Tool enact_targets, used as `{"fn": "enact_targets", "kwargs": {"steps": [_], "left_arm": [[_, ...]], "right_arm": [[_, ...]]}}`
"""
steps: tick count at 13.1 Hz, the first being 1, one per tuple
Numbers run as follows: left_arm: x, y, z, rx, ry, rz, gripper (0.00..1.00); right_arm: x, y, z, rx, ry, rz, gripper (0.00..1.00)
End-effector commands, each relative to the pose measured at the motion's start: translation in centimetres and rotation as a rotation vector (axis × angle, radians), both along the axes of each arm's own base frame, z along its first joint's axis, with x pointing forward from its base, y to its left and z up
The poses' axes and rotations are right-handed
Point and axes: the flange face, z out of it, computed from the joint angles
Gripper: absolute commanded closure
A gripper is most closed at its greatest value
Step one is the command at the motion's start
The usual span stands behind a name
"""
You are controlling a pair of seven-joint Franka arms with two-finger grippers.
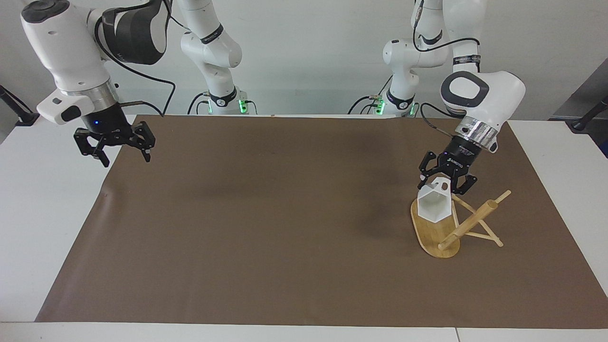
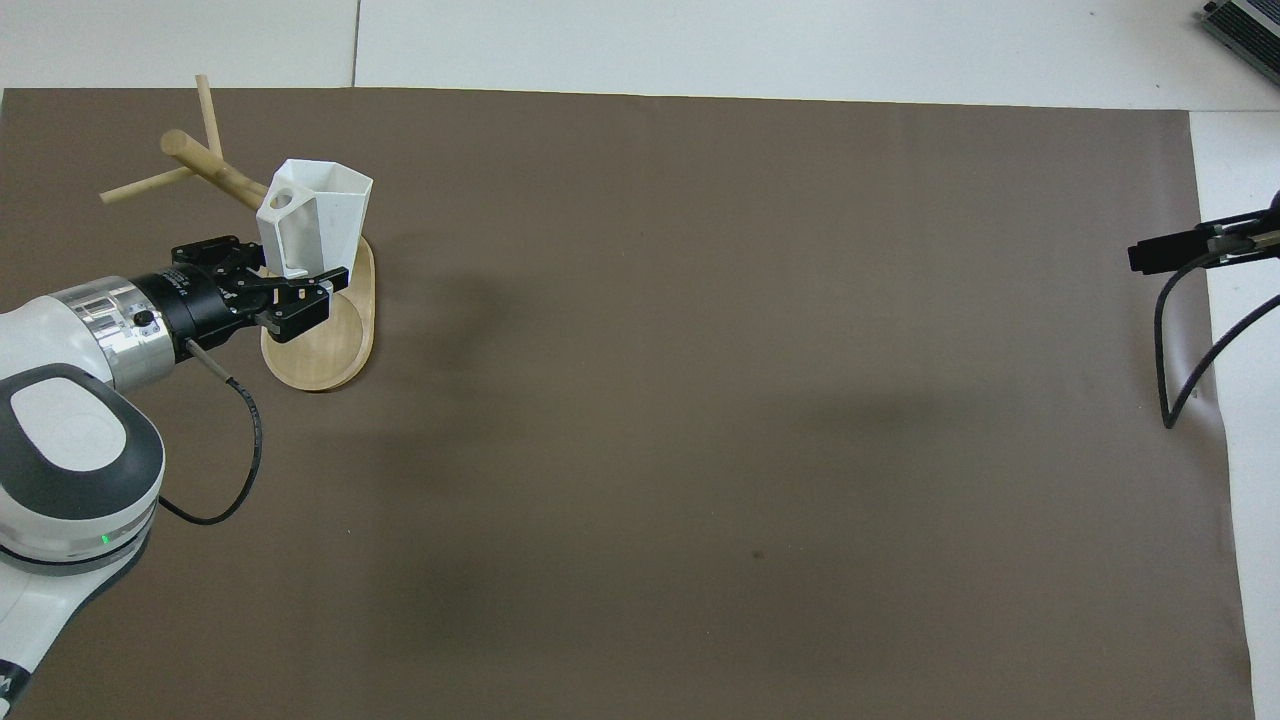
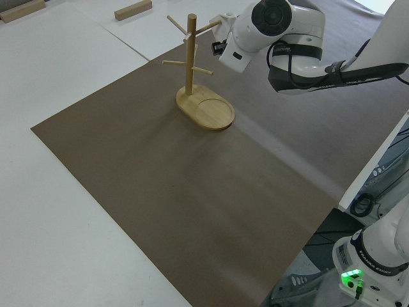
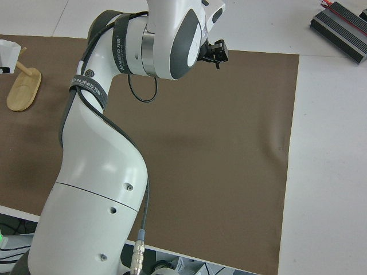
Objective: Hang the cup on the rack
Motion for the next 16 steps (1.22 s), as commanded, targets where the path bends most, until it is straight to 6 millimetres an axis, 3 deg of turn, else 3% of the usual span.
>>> {"fn": "enact_targets", "kwargs": {"steps": [1,12,16], "left_arm": [[0.7,0.0,-0.2,0.004,0.006,0.048,1.00],[0.8,0.4,-0.3,-0.025,0.029,0.140,1.00],[0.9,-0.5,0.0,-0.071,0.077,0.093,1.00]], "right_arm": [[-0.4,-0.9,0.4,-0.008,0.005,-0.112,0.00],[-1.9,-0.5,0.1,0.021,0.112,-0.220,0.00],[-1.5,-0.2,1.2,0.027,0.094,-0.216,0.00]]}}
